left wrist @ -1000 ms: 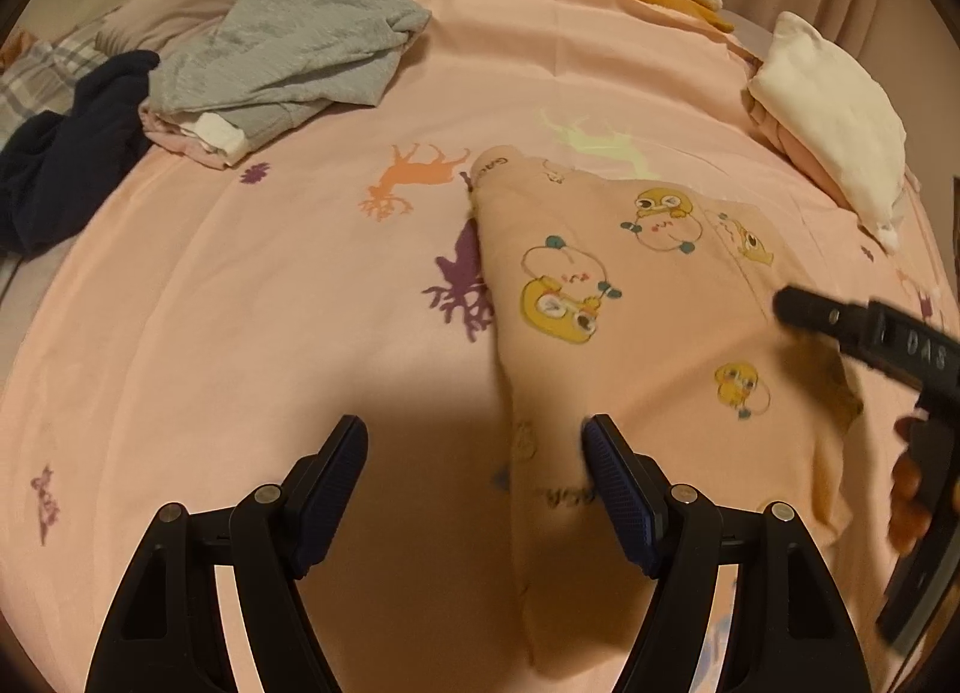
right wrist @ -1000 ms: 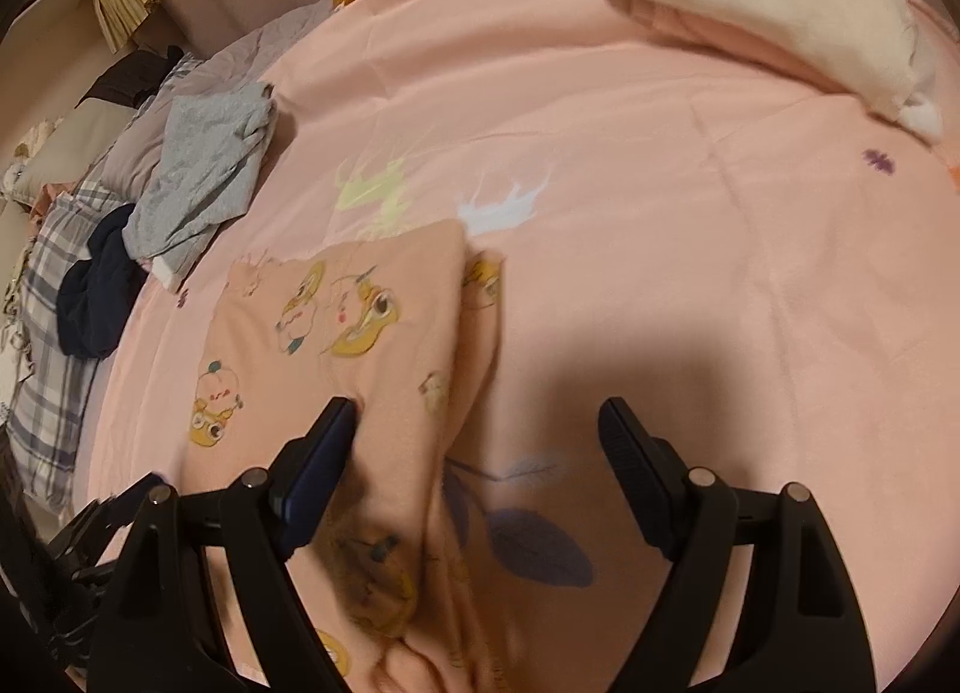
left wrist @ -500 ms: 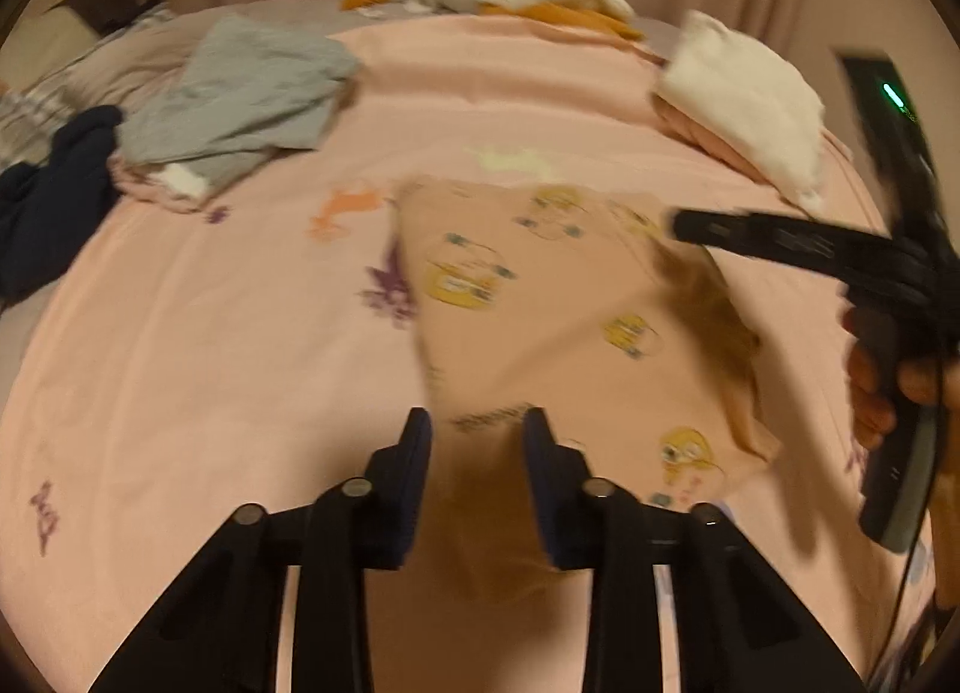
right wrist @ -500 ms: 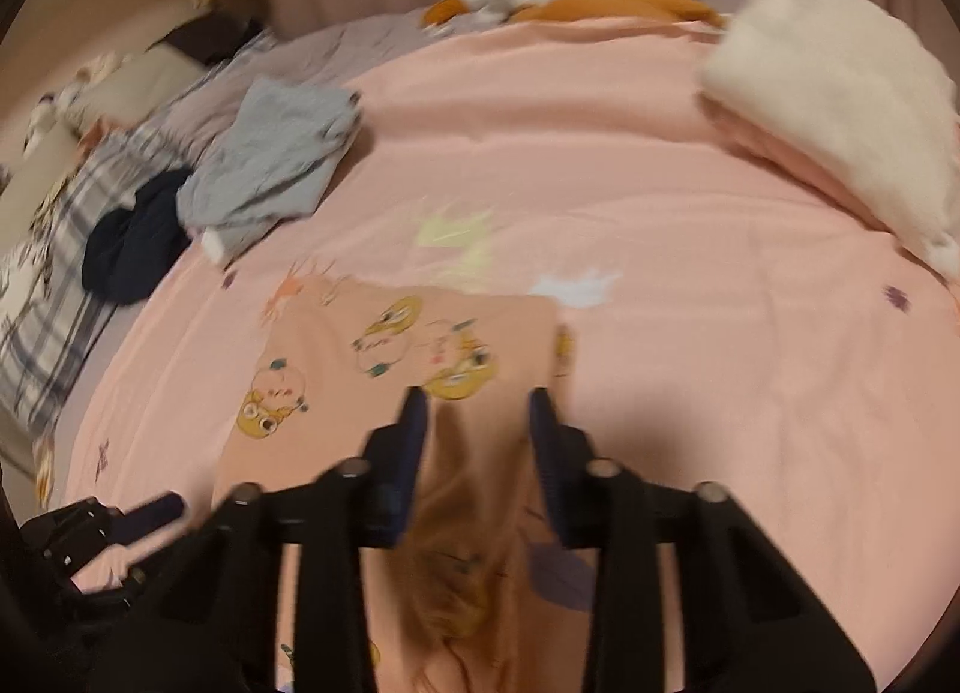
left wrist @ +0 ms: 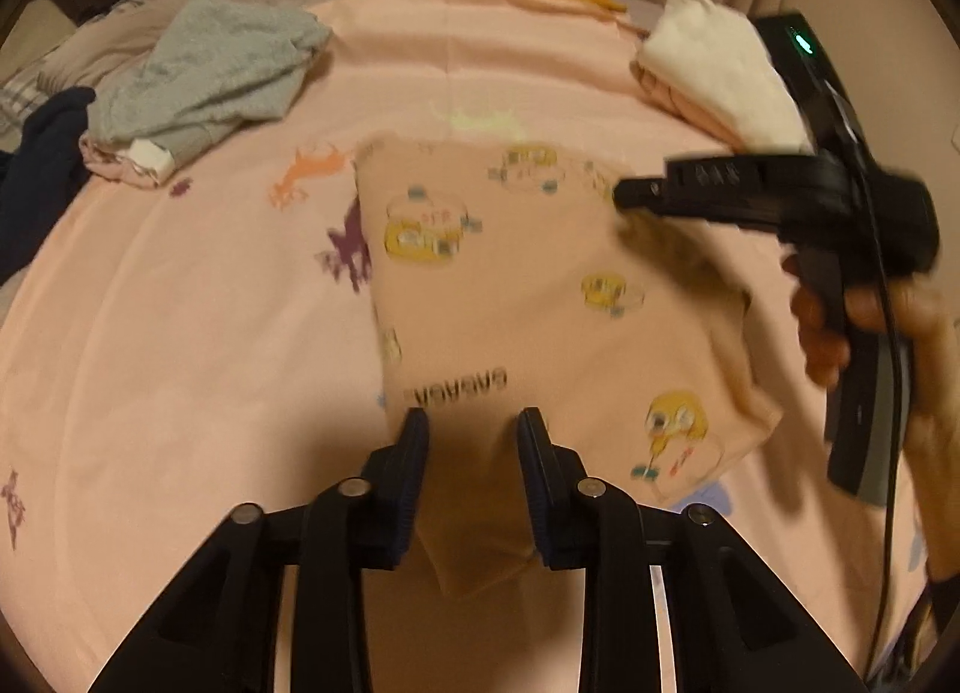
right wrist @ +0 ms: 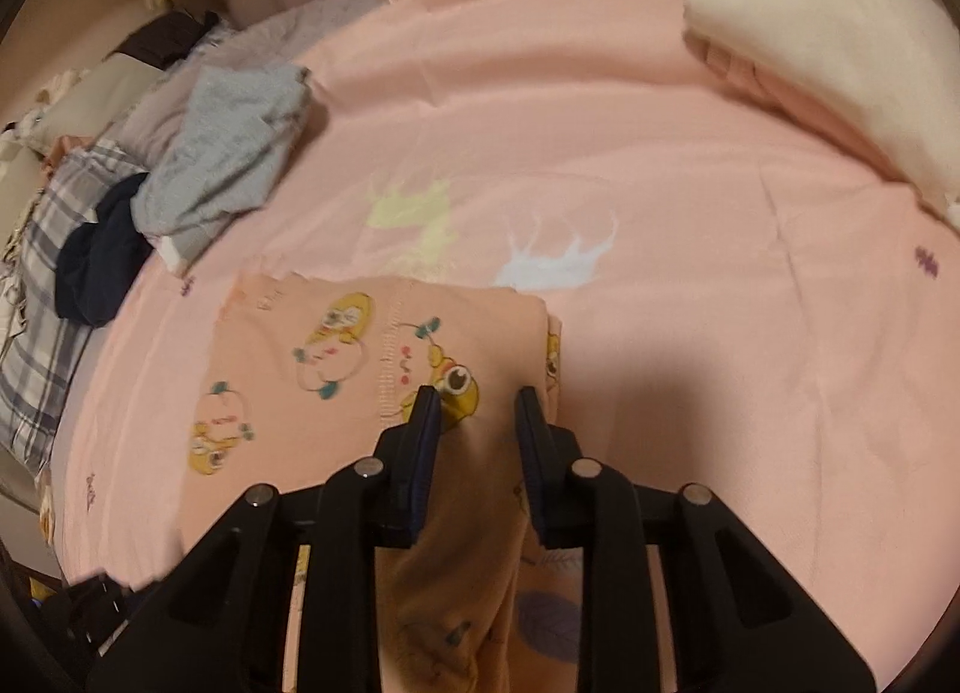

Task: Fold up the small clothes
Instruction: 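Fold the held end over the shirt body with both grippers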

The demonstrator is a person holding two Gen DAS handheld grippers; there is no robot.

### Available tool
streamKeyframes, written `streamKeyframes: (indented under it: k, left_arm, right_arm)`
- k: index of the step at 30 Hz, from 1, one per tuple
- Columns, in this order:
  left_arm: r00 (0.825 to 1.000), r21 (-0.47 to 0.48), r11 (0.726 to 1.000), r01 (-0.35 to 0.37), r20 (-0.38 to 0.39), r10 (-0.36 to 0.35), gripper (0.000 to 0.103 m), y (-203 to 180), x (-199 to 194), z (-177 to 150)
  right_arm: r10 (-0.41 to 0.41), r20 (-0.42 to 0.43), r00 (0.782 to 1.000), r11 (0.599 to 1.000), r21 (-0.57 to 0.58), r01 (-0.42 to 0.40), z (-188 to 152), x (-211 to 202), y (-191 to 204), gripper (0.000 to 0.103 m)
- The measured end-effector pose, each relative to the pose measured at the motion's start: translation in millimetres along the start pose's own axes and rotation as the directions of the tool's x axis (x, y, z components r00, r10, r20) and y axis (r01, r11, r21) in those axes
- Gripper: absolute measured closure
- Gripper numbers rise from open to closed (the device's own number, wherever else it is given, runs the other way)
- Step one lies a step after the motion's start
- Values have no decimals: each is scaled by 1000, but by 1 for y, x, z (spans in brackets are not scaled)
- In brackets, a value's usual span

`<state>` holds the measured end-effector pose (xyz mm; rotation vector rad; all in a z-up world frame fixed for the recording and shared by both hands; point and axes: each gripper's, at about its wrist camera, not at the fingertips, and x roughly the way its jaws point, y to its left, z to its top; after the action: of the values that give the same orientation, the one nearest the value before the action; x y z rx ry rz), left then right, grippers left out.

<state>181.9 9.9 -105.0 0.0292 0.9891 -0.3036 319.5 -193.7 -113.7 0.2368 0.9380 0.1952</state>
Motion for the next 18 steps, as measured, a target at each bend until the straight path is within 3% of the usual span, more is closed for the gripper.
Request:
streamKeyframes:
  k: [4,7,11,18]
  left_arm:
    - [1000,-15,1000,2,30,-2,75,1,-2,20]
    - [999,-37,999,10,49,-8,75,2,3,35]
    - [999,-57,998,-19,38,21,75,5,22,49]
    - [997,-66,996,-68,-24,67,75,11,53,55]
  right_arm:
    - [74,82,994,993,-93,-66,-10,-39,17,74]
    - [122,97,988,981,-163,-105,-23,-59,25,74]
    - [163,51,985,963,-227,-147,-46,-66,29,74]
    - [115,-12,993,963,-246,-115,-78,-50,17,78]
